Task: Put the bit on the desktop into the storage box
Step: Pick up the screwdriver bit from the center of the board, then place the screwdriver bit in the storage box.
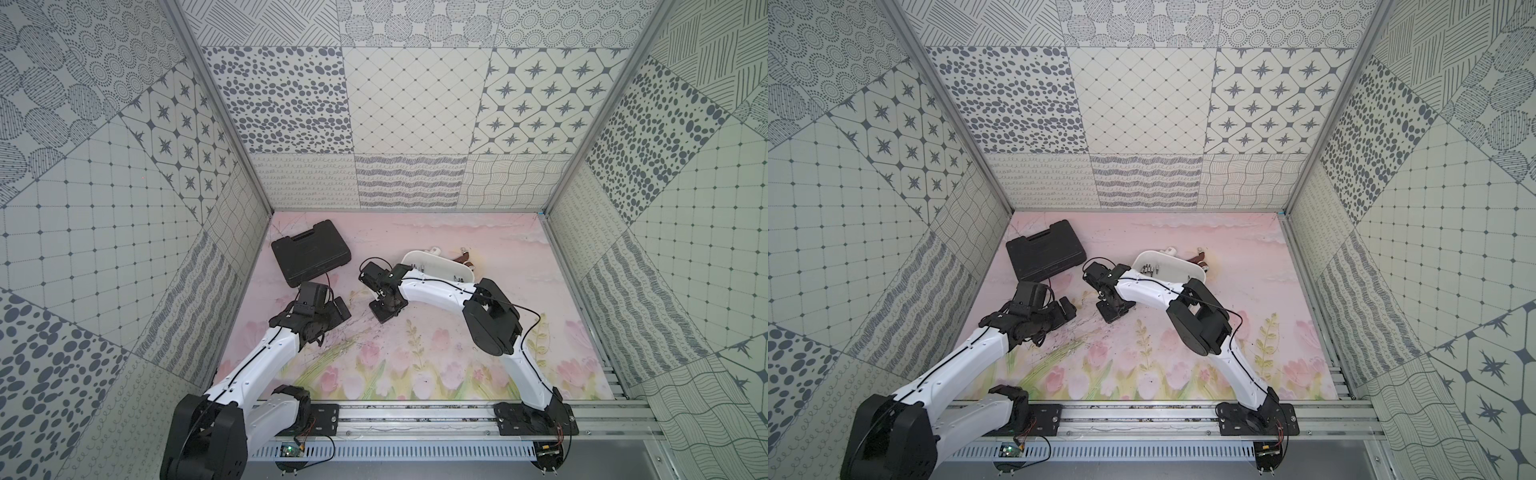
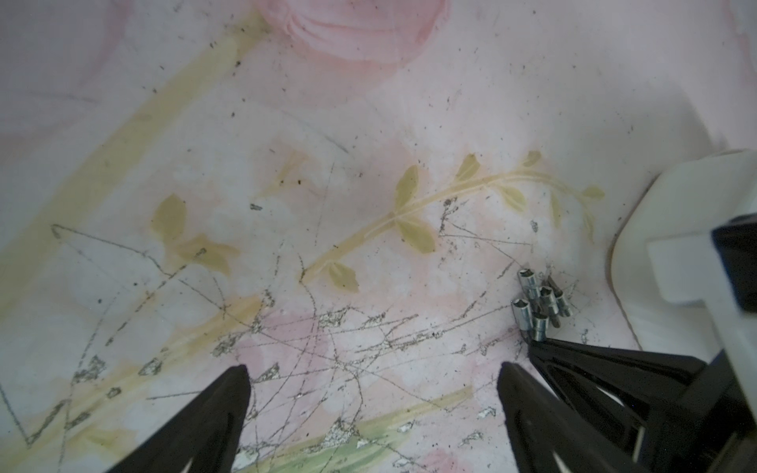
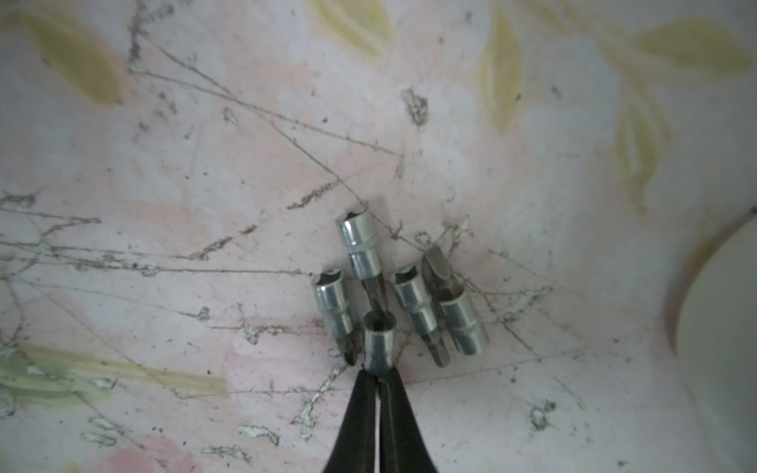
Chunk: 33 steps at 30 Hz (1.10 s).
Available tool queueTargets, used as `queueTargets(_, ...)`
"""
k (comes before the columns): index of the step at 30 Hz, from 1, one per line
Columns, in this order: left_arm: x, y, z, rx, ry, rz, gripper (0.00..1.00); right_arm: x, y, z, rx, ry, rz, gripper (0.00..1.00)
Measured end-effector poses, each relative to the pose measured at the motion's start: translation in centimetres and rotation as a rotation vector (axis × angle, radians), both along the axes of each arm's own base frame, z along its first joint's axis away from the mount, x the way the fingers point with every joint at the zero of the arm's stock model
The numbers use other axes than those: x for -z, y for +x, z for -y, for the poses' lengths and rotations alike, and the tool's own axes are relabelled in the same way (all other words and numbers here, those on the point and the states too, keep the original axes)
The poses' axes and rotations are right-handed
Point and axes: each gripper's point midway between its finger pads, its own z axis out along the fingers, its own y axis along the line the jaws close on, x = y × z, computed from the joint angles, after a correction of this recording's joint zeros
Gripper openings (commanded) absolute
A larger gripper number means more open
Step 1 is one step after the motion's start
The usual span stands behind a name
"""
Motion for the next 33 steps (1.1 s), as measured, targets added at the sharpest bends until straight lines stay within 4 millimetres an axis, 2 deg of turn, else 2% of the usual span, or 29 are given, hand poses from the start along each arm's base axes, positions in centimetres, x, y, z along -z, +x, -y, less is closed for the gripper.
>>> queueTargets(10,0.0,0.0,0.0,0.0,0.0,0.0,0.99,-0.2,-0.1,0.1,0.0,0.002,0.001,0.0)
queueTargets(15,0.0,0.0,0.0,0.0,0.0,0.0,0.99,-1.3,-0.1,0.2,0.0,0.012,0.009,0.0)
queueTargets(25,0.0,0.0,0.0,0.0,0.0,0.0,0.99,-6.3,0.5,0.9,0.019,0.081,0.046,0.0)
queueTargets(33,0.1,0.0,0.0,0.0,0.0,-0.004,0.99,-10.5,3.4,3.7,0.101,0.152,0.086,0.0)
